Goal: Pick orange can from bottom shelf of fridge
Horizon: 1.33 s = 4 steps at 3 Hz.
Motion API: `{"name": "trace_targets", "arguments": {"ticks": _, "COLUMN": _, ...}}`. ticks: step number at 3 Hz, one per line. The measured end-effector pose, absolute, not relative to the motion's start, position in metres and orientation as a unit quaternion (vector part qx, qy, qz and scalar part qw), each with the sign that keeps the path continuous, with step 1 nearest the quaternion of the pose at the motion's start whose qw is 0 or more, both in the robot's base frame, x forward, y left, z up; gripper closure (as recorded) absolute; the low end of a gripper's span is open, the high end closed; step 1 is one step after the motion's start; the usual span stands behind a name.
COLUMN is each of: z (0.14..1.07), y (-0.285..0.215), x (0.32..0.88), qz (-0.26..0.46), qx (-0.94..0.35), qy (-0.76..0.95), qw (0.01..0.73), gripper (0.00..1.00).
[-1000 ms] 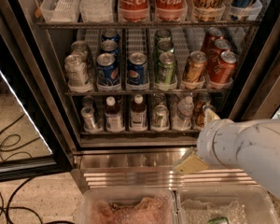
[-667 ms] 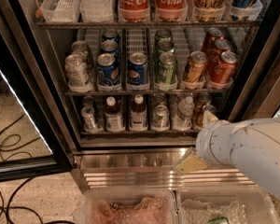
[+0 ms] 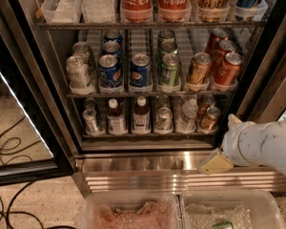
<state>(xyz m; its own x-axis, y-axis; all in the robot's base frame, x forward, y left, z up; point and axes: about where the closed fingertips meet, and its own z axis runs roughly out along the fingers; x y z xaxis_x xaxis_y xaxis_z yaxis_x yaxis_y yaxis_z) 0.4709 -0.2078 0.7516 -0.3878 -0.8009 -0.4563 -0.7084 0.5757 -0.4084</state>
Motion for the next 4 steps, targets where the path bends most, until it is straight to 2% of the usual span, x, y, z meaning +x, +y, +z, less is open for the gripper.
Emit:
{"name": "trace_targets", "arguments": {"ticks": 3, "z": 0.741, "y": -0.192, "x": 0.479, "qz": -0.068, "qx": -0.485, "qy": 0.813, "qw": 0.314, "gripper": 0.0}}
{"name": "trace_targets", "arguments": {"ticks": 4, "z": 0.718, "y": -0.182, "x": 0.506, "qz": -0.075, "qx": -0.474, "qy": 0.82, "qw": 0.312, "gripper": 0.0}}
